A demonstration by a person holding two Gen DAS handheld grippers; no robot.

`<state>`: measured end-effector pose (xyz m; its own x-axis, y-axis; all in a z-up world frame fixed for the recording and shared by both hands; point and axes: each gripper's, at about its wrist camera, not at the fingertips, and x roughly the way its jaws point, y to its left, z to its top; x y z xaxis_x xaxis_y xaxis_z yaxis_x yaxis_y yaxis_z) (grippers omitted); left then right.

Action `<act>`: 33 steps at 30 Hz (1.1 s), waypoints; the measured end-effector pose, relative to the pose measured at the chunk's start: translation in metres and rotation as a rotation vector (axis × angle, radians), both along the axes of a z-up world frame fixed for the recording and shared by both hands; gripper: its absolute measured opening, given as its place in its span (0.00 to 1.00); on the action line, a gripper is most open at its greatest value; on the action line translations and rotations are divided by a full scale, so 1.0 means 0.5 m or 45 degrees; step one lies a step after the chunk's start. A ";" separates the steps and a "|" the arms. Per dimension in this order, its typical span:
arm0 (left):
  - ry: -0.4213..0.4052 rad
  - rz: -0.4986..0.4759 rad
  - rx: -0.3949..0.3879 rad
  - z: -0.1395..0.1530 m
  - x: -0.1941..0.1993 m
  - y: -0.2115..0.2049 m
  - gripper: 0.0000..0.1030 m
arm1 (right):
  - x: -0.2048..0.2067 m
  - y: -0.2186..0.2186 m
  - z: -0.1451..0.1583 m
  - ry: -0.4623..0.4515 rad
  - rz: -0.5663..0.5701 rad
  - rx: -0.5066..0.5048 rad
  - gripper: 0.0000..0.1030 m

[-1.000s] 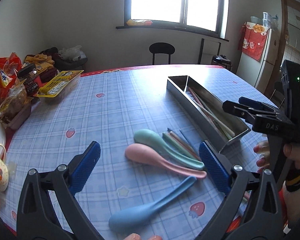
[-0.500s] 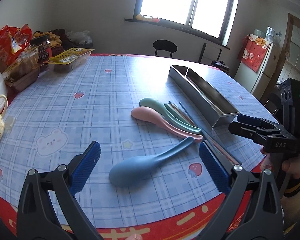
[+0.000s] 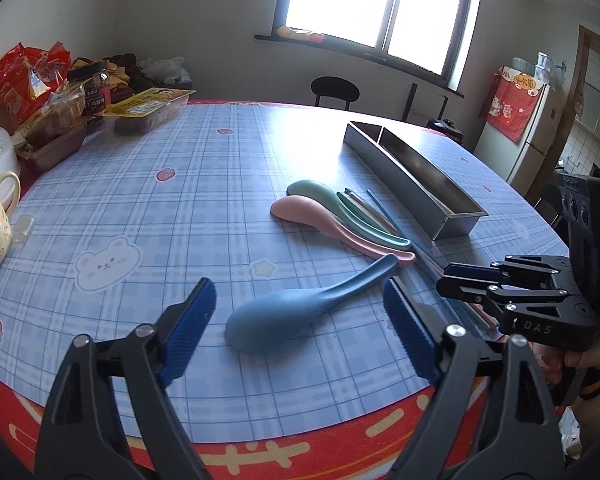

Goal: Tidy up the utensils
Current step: 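Grasp a blue chopstick with the right tool while the left tool approaches the blue spoon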

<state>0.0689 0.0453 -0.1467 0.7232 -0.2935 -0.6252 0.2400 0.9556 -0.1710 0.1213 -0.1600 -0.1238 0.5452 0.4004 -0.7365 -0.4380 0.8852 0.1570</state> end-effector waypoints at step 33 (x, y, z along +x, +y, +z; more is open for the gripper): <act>0.113 -0.123 -0.030 -0.008 0.029 0.001 0.64 | 0.029 -0.010 -0.022 0.074 -0.052 -0.002 0.06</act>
<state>0.0833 0.0460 -0.1505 0.6330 -0.3747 -0.6774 0.3138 0.9241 -0.2179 0.1356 -0.1649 -0.1349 0.5171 0.3775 -0.7682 -0.3915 0.9024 0.1799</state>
